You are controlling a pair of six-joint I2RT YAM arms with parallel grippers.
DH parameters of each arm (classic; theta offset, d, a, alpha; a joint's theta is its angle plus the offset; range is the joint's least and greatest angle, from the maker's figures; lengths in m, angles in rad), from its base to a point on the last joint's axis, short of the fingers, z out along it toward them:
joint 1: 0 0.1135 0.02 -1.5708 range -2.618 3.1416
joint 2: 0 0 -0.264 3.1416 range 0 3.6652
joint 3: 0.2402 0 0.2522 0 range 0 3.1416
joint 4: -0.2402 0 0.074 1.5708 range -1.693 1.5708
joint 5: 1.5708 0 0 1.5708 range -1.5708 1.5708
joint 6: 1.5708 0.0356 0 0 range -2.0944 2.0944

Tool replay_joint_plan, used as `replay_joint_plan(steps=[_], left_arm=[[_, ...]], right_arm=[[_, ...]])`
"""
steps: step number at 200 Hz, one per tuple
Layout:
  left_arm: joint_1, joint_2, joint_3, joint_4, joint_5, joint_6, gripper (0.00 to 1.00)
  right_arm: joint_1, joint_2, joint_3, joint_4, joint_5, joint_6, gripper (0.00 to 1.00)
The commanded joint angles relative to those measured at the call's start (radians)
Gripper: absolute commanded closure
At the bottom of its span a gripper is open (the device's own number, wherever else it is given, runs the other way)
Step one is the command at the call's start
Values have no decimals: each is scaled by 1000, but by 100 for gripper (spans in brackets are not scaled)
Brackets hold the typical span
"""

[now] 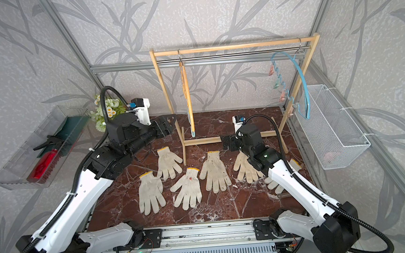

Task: Clip the gloves onto a hanger to dry
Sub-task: Adjust the hanger on the clothesline.

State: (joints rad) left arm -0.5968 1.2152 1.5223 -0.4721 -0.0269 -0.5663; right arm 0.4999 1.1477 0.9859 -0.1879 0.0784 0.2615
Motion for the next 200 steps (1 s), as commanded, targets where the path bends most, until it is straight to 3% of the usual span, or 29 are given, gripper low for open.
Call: replay_joint_plan(steps=[1, 46, 111, 131, 169, 200], left_arm=[[-63, 66, 115, -65, -96, 53, 25], [-164, 207, 300, -115, -208, 151, 25], [-177, 367, 498, -277, -321, 218, 29], [-178, 362, 517, -319, -377, 248, 36], [-174, 321, 500, -357, -459, 328, 60], [-157, 286, 473, -374, -471, 374, 71]], right_arm=[[13, 3, 42, 8, 21, -5, 1], [25, -12, 34, 15, 23, 5, 1], [40, -41, 33, 10, 35, -4, 1], [47, -46, 36, 8, 38, -5, 1], [63, -48, 48, 8, 37, -16, 1], [75, -44, 68, 8, 34, -34, 1]])
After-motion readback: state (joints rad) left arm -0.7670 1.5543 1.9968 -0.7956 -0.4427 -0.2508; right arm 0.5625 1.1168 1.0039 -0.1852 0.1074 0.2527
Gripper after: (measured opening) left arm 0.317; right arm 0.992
